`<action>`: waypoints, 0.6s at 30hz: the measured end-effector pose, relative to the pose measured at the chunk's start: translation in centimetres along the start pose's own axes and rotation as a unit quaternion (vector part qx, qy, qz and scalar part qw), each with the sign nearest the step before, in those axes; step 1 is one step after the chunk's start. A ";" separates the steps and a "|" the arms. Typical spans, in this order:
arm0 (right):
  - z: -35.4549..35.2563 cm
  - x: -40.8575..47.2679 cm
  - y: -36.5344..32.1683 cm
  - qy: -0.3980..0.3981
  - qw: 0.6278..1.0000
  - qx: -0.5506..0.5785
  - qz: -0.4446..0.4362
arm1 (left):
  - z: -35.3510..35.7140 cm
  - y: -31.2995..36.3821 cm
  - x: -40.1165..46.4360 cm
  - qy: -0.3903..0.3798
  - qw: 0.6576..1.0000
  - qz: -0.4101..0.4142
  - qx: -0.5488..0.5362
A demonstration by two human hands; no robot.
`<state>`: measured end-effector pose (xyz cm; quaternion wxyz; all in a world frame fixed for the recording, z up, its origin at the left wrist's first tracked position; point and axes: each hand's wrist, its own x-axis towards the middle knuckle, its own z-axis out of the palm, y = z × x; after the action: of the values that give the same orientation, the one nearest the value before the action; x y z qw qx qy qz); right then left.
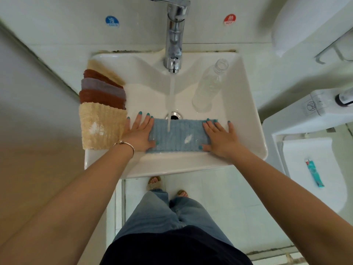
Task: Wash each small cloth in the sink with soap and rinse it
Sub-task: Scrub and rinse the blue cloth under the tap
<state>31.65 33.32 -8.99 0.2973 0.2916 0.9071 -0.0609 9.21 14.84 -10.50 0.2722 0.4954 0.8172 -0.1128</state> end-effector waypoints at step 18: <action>-0.2 1.8 -3.5 0.021 0.996 0.086 -0.008 | 0.9 2.0 -0.2 0.009 0.998 0.021 -0.066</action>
<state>28.40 31.34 -10.12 0.2520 0.3097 0.9069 -0.1348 11.34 15.26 -10.96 0.2991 0.4941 0.8149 -0.0482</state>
